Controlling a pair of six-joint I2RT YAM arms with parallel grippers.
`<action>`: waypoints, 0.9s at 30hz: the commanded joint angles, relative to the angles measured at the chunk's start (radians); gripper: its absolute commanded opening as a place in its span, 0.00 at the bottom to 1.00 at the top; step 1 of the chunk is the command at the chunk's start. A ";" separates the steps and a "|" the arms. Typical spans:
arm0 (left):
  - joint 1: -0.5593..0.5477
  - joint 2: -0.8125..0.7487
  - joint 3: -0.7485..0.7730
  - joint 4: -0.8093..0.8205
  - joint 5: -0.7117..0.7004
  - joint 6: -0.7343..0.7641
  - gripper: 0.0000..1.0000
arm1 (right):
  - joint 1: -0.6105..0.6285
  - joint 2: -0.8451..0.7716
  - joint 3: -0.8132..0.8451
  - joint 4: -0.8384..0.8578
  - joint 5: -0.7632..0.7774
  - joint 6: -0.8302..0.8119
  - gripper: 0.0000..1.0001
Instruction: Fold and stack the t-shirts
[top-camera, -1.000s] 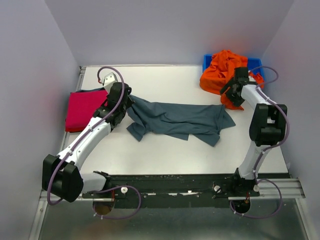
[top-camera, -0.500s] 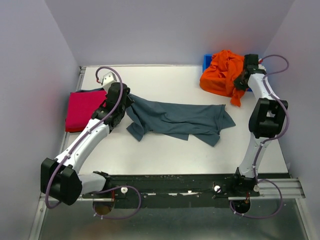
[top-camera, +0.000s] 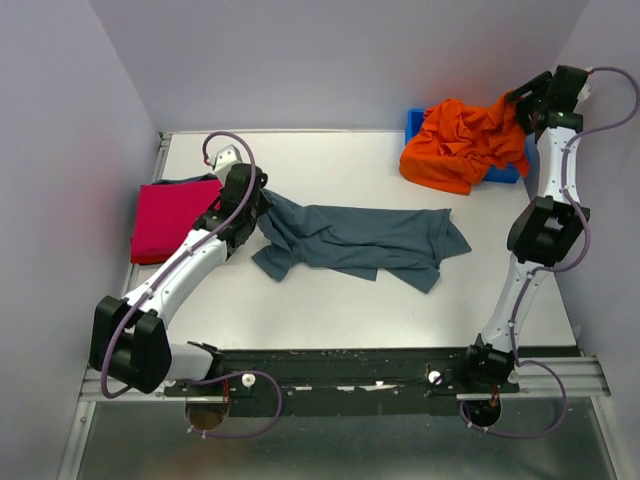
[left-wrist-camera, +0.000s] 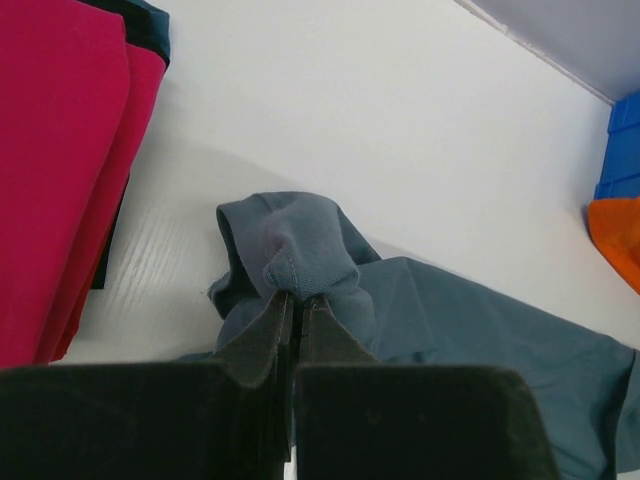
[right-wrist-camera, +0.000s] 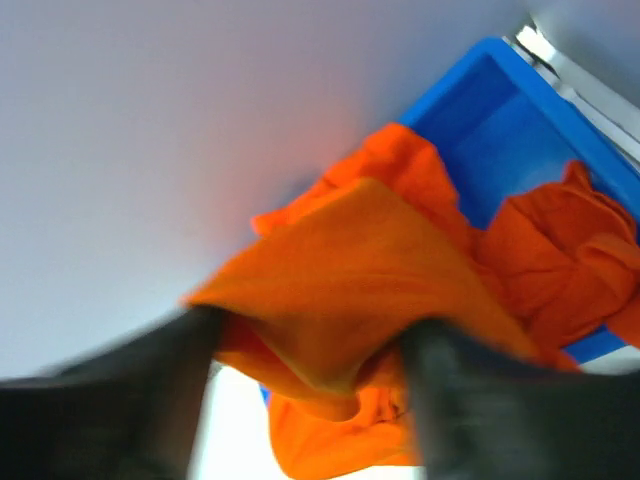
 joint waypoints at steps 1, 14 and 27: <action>0.005 0.039 0.034 0.028 0.024 0.007 0.00 | -0.009 0.094 -0.015 -0.054 -0.157 -0.012 1.00; 0.037 0.183 0.247 -0.031 -0.060 0.056 0.00 | 0.049 -0.579 -0.903 0.038 0.000 -0.125 1.00; 0.094 0.384 0.352 -0.009 -0.025 0.039 0.00 | 0.267 -1.098 -1.718 0.210 -0.034 -0.072 0.73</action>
